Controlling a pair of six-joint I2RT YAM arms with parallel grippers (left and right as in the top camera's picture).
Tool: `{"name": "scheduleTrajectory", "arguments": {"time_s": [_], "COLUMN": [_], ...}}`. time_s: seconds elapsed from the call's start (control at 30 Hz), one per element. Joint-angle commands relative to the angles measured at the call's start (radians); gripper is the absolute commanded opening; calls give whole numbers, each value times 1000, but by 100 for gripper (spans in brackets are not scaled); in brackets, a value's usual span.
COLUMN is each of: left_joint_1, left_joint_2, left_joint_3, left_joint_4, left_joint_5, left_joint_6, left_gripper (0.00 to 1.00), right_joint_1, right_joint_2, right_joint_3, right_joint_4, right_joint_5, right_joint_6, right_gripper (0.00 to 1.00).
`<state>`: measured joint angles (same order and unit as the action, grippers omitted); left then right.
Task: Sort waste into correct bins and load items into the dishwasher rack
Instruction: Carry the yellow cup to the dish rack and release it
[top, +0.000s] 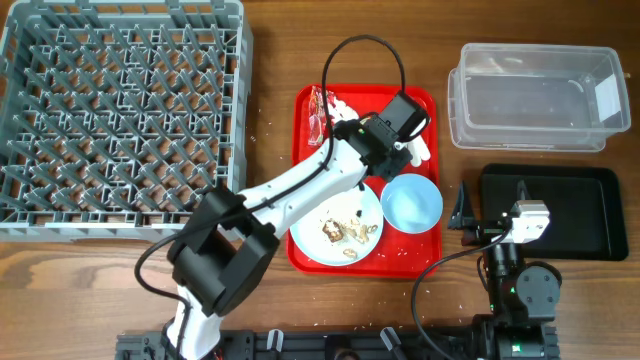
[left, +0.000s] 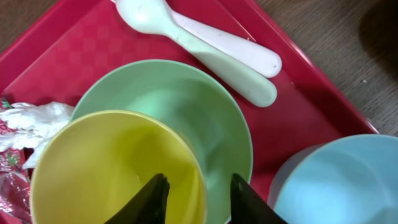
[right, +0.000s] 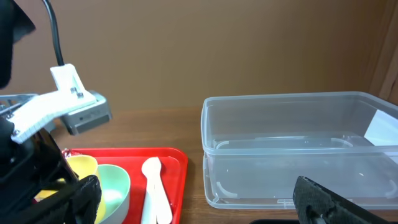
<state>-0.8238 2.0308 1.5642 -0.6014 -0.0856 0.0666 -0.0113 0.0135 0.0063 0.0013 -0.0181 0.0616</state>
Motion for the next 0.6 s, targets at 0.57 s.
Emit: {"name": "scheduleTrajectory", "arguments": {"time_s": [0.57], "left_joint_1": [240], "left_joint_2": [-496], "left_joint_3": [9], "left_joint_4": [-61], "left_joint_5": [138], "left_joint_6": [-377], "left_gripper": [4], "right_joint_1": [0], "right_joint_2": [-6], "right_joint_3": [-1], "right_joint_4": [5], "right_joint_5": [10], "right_joint_6": [-9], "right_gripper": [100]}}
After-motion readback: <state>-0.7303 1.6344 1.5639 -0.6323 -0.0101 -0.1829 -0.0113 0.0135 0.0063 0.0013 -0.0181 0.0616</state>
